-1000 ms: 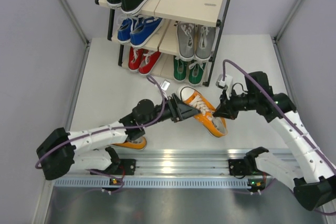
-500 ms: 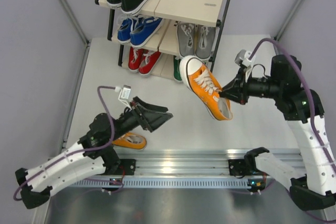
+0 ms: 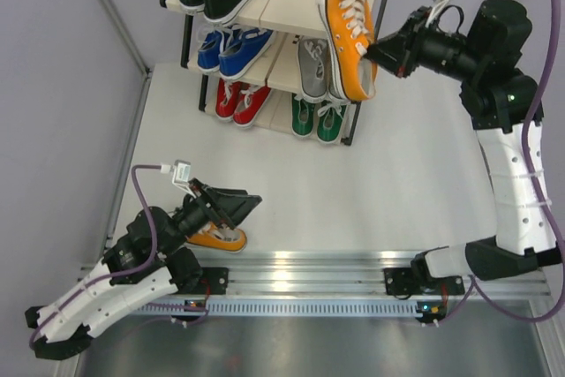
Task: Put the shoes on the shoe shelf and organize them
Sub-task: Pick up the shoe at the center of the board, then place the shoe at the shoe shelf.
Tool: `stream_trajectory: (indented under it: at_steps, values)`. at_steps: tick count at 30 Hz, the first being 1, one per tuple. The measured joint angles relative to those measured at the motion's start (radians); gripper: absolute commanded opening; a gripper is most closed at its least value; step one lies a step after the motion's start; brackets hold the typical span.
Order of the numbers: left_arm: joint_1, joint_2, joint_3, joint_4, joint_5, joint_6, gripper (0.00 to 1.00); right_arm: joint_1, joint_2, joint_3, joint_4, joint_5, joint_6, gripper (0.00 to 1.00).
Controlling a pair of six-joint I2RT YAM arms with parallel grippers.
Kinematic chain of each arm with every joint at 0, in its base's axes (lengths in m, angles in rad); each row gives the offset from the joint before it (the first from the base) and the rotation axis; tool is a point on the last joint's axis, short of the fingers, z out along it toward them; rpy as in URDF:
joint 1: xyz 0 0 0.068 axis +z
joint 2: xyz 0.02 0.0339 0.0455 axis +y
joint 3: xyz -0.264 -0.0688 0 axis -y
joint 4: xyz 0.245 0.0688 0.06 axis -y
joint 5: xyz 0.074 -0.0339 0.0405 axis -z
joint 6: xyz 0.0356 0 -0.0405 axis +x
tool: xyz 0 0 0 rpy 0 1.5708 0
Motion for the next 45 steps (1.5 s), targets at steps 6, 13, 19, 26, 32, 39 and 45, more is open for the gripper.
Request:
stream_trajectory:
  at_steps: [6,13,19,26,32,39,45]
  values:
    - [0.000,0.000,0.001,-0.058,-0.043,-0.004,0.94,0.000,0.151,0.147,0.079,0.185,0.164,0.00]
    - [0.000,-0.001,0.004,-0.091,-0.076,-0.012,0.95,0.003,0.255,0.224,0.106,0.383,0.311,0.00]
    - [0.000,-0.010,0.005,-0.095,-0.082,-0.027,0.95,0.009,0.314,0.235,0.103,0.468,0.352,0.00]
    - [0.000,-0.047,0.004,-0.107,-0.088,-0.044,0.95,0.013,0.330,0.245,0.105,0.531,0.370,0.00]
    - [0.000,-0.056,0.004,-0.116,-0.097,-0.053,0.95,0.013,0.340,0.255,0.105,0.546,0.375,0.06]
    - [0.000,-0.056,0.004,-0.118,-0.100,-0.062,0.95,0.014,0.351,0.255,0.117,0.553,0.385,0.22]
    - [0.000,-0.060,0.004,-0.119,-0.101,-0.074,0.95,0.014,0.370,0.255,0.163,0.566,0.394,0.31]
